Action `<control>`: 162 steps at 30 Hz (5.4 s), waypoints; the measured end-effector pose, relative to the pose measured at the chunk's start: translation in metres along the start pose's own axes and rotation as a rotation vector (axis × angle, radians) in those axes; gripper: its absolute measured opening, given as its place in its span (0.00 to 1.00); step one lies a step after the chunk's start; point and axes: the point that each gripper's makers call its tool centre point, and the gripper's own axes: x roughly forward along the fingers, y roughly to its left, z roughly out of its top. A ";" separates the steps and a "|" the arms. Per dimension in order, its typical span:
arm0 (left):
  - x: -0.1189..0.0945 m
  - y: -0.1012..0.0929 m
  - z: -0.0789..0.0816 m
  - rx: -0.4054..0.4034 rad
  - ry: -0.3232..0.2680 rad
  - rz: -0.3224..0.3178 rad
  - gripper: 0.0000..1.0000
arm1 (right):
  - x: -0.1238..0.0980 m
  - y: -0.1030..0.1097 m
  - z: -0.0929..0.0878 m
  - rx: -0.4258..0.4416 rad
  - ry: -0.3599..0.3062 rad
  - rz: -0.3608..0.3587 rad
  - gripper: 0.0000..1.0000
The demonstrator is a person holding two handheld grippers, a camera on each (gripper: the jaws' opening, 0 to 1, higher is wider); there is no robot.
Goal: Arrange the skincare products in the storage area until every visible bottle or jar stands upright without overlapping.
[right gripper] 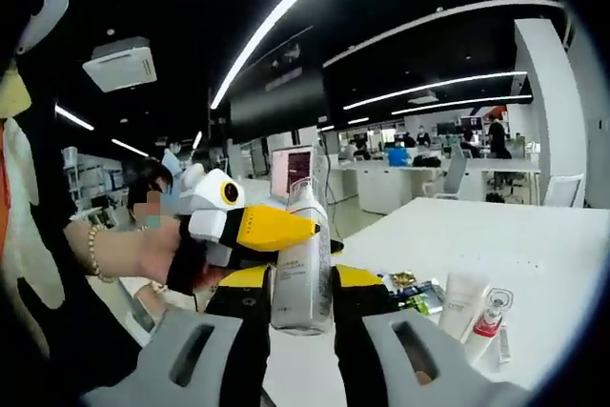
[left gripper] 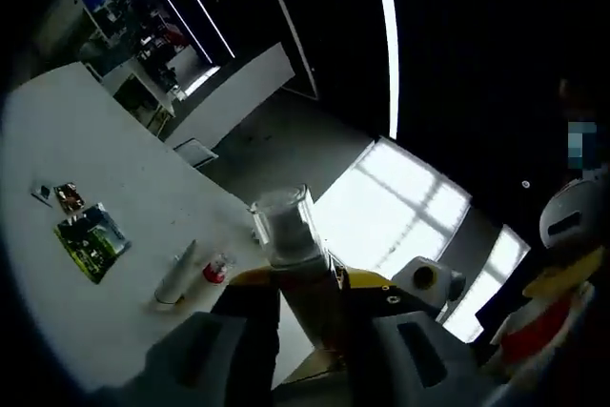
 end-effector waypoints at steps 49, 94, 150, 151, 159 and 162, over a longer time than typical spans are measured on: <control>0.029 -0.003 -0.009 0.371 0.162 0.119 0.18 | -0.001 -0.032 -0.015 -0.002 0.197 -0.107 0.21; 0.009 -0.052 -0.008 0.387 0.208 -0.196 0.14 | -0.019 0.017 0.001 -0.157 0.216 0.300 0.25; 0.029 0.003 0.017 0.290 0.024 0.322 0.15 | -0.011 -0.049 0.005 -0.346 0.174 -0.323 0.21; 0.030 0.002 0.016 0.292 0.026 0.320 0.15 | -0.011 -0.049 0.005 -0.356 0.176 -0.321 0.21; 0.032 -0.005 0.005 0.404 0.146 0.248 0.14 | -0.014 -0.037 -0.005 -0.395 0.219 -0.206 0.24; 0.032 -0.013 -0.001 0.503 0.226 0.185 0.14 | -0.017 -0.028 -0.010 -0.371 0.228 -0.104 0.26</control>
